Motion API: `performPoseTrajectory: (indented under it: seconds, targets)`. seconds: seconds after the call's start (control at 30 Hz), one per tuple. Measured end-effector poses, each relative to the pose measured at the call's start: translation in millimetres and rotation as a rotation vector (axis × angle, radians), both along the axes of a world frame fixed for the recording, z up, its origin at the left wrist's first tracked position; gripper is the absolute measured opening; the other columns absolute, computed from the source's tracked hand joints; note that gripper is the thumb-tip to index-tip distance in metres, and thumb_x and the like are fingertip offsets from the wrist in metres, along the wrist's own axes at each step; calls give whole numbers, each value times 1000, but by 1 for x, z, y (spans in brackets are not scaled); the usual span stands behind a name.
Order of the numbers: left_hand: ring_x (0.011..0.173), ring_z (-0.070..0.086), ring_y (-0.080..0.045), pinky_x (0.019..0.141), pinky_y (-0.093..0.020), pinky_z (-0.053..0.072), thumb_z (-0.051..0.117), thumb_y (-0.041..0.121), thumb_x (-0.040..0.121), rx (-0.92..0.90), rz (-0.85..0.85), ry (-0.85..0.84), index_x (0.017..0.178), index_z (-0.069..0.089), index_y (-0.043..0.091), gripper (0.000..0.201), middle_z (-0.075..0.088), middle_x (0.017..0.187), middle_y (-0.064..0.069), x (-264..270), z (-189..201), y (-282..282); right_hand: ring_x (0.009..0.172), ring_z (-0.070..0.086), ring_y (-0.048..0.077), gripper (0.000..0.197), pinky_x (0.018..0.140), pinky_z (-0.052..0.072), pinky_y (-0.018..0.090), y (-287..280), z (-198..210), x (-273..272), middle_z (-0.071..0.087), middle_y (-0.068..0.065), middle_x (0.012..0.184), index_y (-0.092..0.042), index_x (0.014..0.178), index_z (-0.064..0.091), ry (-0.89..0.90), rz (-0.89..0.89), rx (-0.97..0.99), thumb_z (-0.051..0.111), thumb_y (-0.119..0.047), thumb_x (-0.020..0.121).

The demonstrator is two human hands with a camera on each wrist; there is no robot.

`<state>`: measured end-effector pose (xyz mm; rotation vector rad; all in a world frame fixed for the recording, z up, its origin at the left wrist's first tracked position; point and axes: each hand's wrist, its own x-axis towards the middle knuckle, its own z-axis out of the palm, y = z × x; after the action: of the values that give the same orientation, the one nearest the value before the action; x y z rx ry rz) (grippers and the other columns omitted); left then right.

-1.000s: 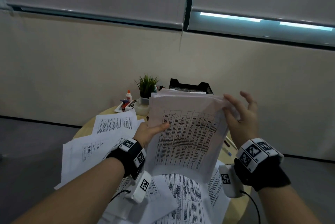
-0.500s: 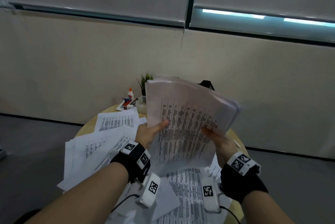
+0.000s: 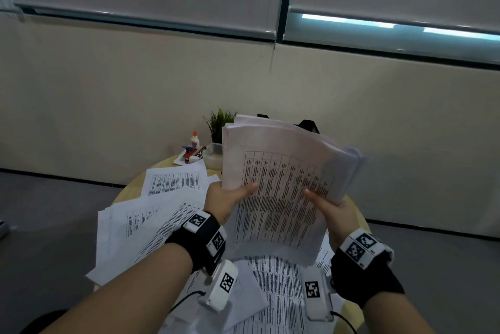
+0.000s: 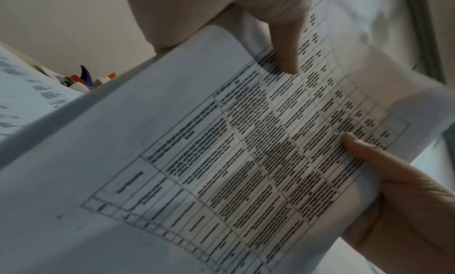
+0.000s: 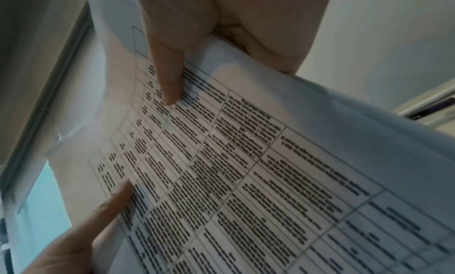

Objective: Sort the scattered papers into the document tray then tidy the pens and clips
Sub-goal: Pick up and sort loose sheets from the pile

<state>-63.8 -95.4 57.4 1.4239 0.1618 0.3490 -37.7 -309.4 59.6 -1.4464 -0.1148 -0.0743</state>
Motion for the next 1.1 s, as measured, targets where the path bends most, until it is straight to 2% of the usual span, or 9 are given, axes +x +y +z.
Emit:
performPoseTrajectory:
  seconds: [0.17, 0.33, 0.4, 0.57, 0.7, 0.8, 0.87, 0.93, 1.1]
  targets:
    - [90, 69, -22, 87, -40, 55, 73, 24, 73, -44, 10, -115, 93, 69, 10, 24, 73, 92, -6, -6, 20, 2, 96, 68, 31, 34, 91, 51, 52, -6, -1, -1, 74, 11, 97, -13, 96, 73, 27, -33, 31, 82, -19, 64]
    - [67, 66, -11, 57, -23, 53, 64, 41, 72, -80, 7, -378, 90, 65, 3, 42, 69, 75, 0, -11, 68, -3, 96, 67, 32, 22, 90, 52, 50, -6, 1, -3, 73, 13, 98, -13, 92, 71, 30, -15, 39, 77, -13, 71]
    - [73, 63, -18, 61, -27, 52, 69, 49, 72, -50, 58, -424, 88, 67, 9, 43, 67, 81, -6, -9, 80, -5, 94, 67, 31, 19, 89, 52, 50, -6, 2, -3, 72, 14, 98, -14, 90, 71, 29, -15, 47, 76, -12, 72]
    - [70, 54, -14, 64, -24, 46, 63, 5, 85, 70, 200, -426, 76, 61, 14, 13, 61, 74, -2, -2, 83, -9, 96, 67, 35, 20, 90, 50, 55, -6, 3, -3, 72, 16, 99, -15, 87, 73, 34, 9, 57, 79, -16, 68]
    - [71, 64, -5, 68, -21, 52, 57, 6, 90, 47, 237, -452, 86, 56, 20, 15, 67, 79, 0, 1, 81, -2, 94, 68, 34, 57, 86, 53, 50, -6, 4, -4, 74, 14, 97, -20, 78, 78, 47, 62, 97, 92, -47, 29]
    - [77, 63, -13, 74, -27, 51, 62, 16, 88, 2, 227, -461, 89, 57, 21, 7, 67, 79, -1, 2, 80, 0, 94, 67, 37, 28, 86, 53, 51, -6, 6, -4, 73, 15, 94, -17, 77, 76, 50, 70, 133, 86, -29, 54]
    - [79, 61, -15, 71, -26, 52, 70, 28, 76, -55, 163, -438, 92, 58, 20, 21, 65, 85, -1, 2, 73, 3, 91, 68, 37, 16, 88, 52, 54, -6, 6, -3, 73, 16, 92, -15, 78, 74, 57, 50, 151, 80, -20, 64]
    - [85, 63, -17, 69, -25, 55, 71, 31, 69, -71, 43, -365, 100, 58, 17, 37, 65, 96, -3, 2, 59, 4, 90, 69, 35, 32, 88, 52, 54, -6, 5, -1, 73, 16, 94, -15, 79, 76, 47, 47, 147, 85, -30, 53]
    - [92, 65, -12, 86, -30, 52, 76, 8, 72, 33, -53, -33, 110, 62, 11, 41, 69, 98, 1, 12, 5, 9, 96, 69, 34, 67, 87, 53, 51, -9, -5, 4, 72, 16, 102, -14, 89, 76, 69, 98, 149, 92, -46, 32]
